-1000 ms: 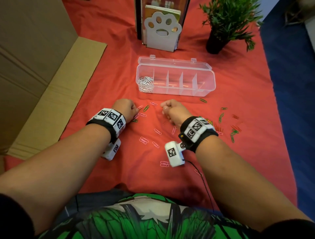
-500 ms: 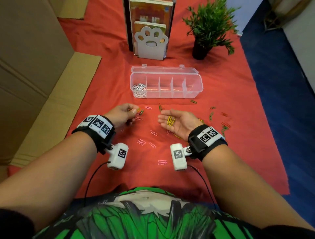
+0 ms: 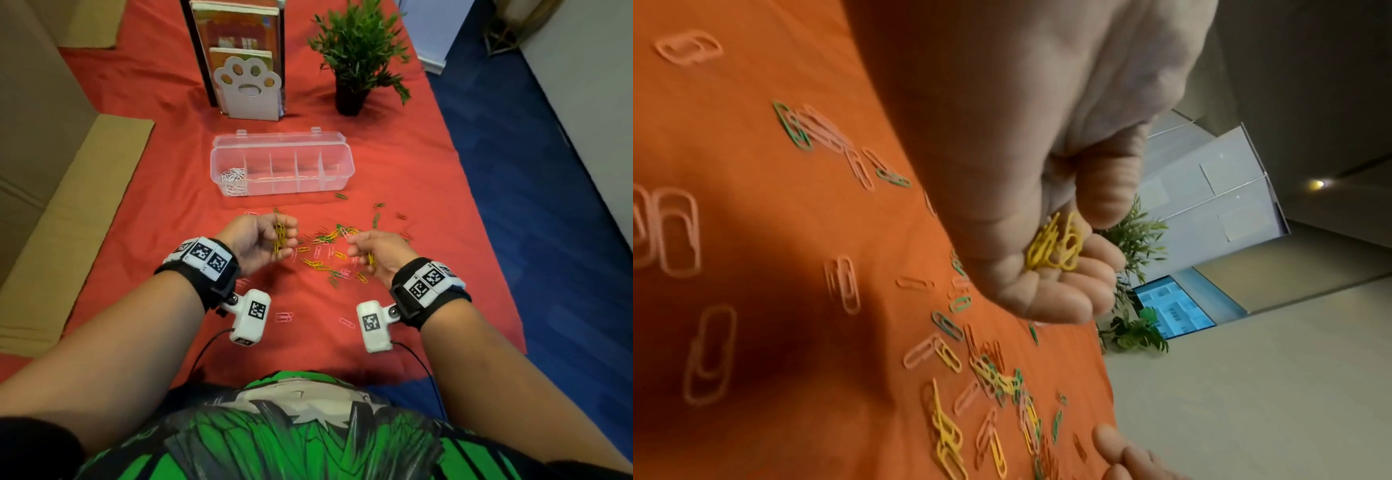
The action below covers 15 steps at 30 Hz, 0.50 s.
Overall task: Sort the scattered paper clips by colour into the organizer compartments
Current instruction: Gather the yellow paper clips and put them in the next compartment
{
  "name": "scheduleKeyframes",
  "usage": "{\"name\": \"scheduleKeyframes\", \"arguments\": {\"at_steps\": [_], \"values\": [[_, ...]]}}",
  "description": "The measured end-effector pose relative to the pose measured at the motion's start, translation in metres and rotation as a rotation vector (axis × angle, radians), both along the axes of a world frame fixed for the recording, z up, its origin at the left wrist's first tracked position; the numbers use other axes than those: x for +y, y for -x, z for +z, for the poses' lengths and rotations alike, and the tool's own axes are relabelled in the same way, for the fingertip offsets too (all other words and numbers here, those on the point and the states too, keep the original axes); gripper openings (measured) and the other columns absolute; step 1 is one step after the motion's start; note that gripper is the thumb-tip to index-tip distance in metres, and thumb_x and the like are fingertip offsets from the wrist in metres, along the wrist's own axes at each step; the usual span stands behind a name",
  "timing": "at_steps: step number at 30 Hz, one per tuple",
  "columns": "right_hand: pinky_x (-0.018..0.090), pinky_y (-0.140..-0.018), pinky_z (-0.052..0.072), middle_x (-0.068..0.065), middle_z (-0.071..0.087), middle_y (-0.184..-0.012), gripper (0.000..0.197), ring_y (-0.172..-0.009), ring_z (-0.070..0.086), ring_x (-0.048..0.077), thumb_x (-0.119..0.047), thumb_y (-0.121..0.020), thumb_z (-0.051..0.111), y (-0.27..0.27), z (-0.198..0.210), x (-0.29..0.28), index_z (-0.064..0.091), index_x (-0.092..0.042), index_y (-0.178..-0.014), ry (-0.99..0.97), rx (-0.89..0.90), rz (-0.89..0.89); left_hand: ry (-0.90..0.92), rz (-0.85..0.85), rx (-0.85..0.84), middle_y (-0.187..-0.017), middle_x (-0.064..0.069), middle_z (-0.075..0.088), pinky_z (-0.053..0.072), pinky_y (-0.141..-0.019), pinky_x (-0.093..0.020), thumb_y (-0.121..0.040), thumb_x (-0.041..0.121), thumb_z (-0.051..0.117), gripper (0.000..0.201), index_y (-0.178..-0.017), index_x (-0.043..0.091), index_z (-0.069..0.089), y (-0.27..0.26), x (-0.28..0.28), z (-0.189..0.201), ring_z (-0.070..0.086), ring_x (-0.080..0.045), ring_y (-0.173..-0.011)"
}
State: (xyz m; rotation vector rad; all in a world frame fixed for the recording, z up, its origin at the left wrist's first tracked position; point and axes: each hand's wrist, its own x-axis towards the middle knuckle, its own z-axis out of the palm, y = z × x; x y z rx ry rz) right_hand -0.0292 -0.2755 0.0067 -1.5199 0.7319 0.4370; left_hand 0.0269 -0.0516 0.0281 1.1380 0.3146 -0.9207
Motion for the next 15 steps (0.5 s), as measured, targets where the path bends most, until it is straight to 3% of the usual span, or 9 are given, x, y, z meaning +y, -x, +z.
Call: {"name": "scheduleKeyframes", "arguments": {"at_steps": [3,5,7,9,10,12,15], "values": [[0.010,-0.031,0.020,-0.001,0.063,-0.059,0.023,-0.027,0.036,0.001,0.000,-0.088,0.044,0.004,-0.004,-0.021,0.059,-0.017,-0.082,0.192,0.018,0.083,-0.129,-0.041,-0.056,-0.053,0.006,0.052,0.040,-0.043,-0.015,-0.086,0.008,0.039,0.021,-0.075,0.015,0.057,0.010,-0.027,-0.007,0.048,-0.007,-0.045],[0.013,-0.030,0.027,-0.001,0.061,-0.061,0.025,-0.029,0.042,-0.002,0.001,-0.089,0.045,0.005,-0.009,-0.027,0.058,-0.018,-0.079,0.254,-0.003,0.134,-0.331,-0.077,-0.203,-0.040,0.010,0.040,0.026,-0.036,-0.012,-0.092,0.023,0.049,0.024,-0.069,0.019,0.054,0.016,-0.041,-0.019,0.035,-0.004,-0.037],[0.015,-0.048,0.040,-0.004,0.059,-0.063,0.025,-0.048,0.053,0.001,-0.002,-0.087,0.050,0.005,-0.017,-0.027,0.061,-0.020,-0.072,0.417,-0.062,0.244,-0.592,-0.163,-0.440,-0.040,0.012,0.044,0.030,-0.036,-0.014,-0.087,0.026,0.060,0.022,-0.066,0.020,0.057,0.022,-0.049,-0.033,0.037,-0.001,-0.031],[0.026,-0.069,0.048,0.001,0.066,-0.075,0.014,-0.072,0.060,0.015,-0.014,-0.085,0.055,0.003,-0.025,-0.022,0.068,-0.016,-0.079,0.670,-0.078,0.447,-0.833,-0.250,-0.664,-0.061,0.005,0.062,0.039,-0.057,-0.017,-0.083,0.024,0.066,0.010,-0.075,0.017,0.068,0.028,-0.052,-0.044,0.051,0.005,-0.049],[0.028,-0.076,0.048,0.005,0.068,-0.085,0.015,-0.083,0.062,0.021,-0.017,-0.085,0.055,0.002,-0.028,-0.018,0.070,-0.014,-0.085,0.778,-0.071,0.544,-0.944,-0.309,-0.746,-0.076,-0.001,0.069,0.040,-0.065,-0.020,-0.083,0.023,0.066,0.011,-0.085,0.015,0.072,0.031,-0.053,-0.046,0.059,-0.001,-0.066],[0.031,-0.081,0.048,0.013,0.067,-0.100,0.020,-0.096,0.063,0.027,-0.017,-0.085,0.052,-0.001,-0.034,-0.010,0.068,-0.008,-0.094,0.903,-0.121,0.713,-1.093,-0.416,-0.858,-0.100,-0.006,0.072,0.042,-0.077,-0.024,-0.083,0.024,0.065,0.021,-0.101,0.017,0.071,0.034,-0.055,-0.052,0.064,-0.020,-0.094],[0.038,-0.084,0.049,0.017,0.055,-0.111,0.022,-0.102,0.058,0.035,-0.010,-0.085,0.049,-0.004,-0.040,0.002,0.060,-0.004,-0.104,1.016,-0.255,0.824,-1.162,-0.563,-0.939,-0.109,-0.010,0.069,0.044,-0.087,-0.028,-0.081,0.026,0.065,0.028,-0.108,0.021,0.068,0.034,-0.056,-0.062,0.060,-0.028,-0.104]]}}
